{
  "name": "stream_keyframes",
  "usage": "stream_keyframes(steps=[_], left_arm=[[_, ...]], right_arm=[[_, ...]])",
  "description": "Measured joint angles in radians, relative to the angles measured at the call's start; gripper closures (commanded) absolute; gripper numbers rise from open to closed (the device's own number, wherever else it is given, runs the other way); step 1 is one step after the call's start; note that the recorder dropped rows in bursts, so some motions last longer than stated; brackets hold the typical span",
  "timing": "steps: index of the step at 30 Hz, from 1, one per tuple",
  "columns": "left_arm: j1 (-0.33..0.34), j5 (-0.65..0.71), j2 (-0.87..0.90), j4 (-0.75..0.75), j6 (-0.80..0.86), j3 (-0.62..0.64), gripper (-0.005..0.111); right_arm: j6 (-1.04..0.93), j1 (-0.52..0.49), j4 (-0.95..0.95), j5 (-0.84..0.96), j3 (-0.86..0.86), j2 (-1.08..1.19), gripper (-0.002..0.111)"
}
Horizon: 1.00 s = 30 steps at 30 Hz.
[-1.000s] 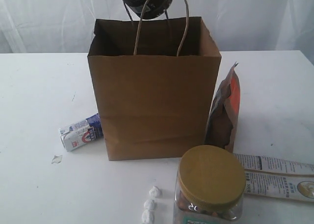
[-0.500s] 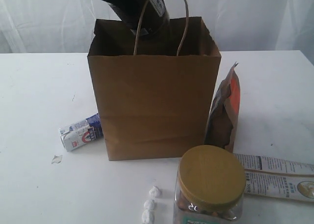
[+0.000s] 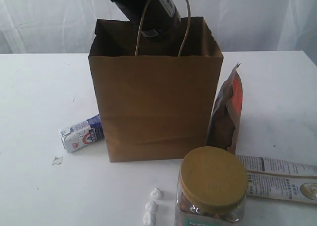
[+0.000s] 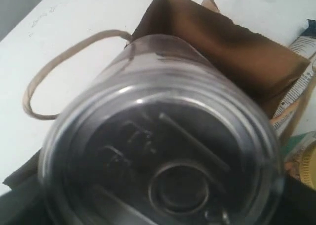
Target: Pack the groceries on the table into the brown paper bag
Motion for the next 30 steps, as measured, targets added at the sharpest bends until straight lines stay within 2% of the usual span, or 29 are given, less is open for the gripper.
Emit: stream_keyframes(steps=[4, 10, 15, 17, 21, 24, 27, 30], left_arm=[[0.0, 0.0, 0.0, 0.002, 0.007, 0.0, 0.107], [0.0, 0.0, 0.0, -0.01, 0.021, 0.0, 0.107], [0.0, 0.0, 0.0, -0.03, 0.022, 0.0, 0.107], [0.0, 0.0, 0.0, -0.049, 0.022, 0.0, 0.107], [0.0, 0.0, 0.0, -0.096, 0.022, 0.0, 0.107], [0.0, 0.0, -0.003, -0.117, 0.024, 0.0, 0.107], [0.0, 0.0, -0.024, -0.124, 0.024, 0.025, 0.107], [0.0, 0.0, -0.061, -0.124, 0.034, 0.074, 0.107]], right_arm=[[-0.047, 0.0, -0.014, 0.0, 0.0, 0.0, 0.108], [-0.23, 0.0, -0.041, 0.0, 0.0, 0.0, 0.108], [-0.248, 0.0, -0.038, -0.013, 0.0, 0.0, 0.108], [-0.175, 0.0, 0.026, -0.055, 0.0, 0.0, 0.108], [0.1, 0.0, 0.213, -0.203, 0.0, 0.0, 0.108], [0.33, 0.0, 0.286, -0.28, 0.0, 0.0, 0.108], [0.502, 0.0, 0.303, -0.295, 0.0, 0.0, 0.108], [0.562, 0.0, 0.292, -0.247, 0.0, 0.0, 0.108]])
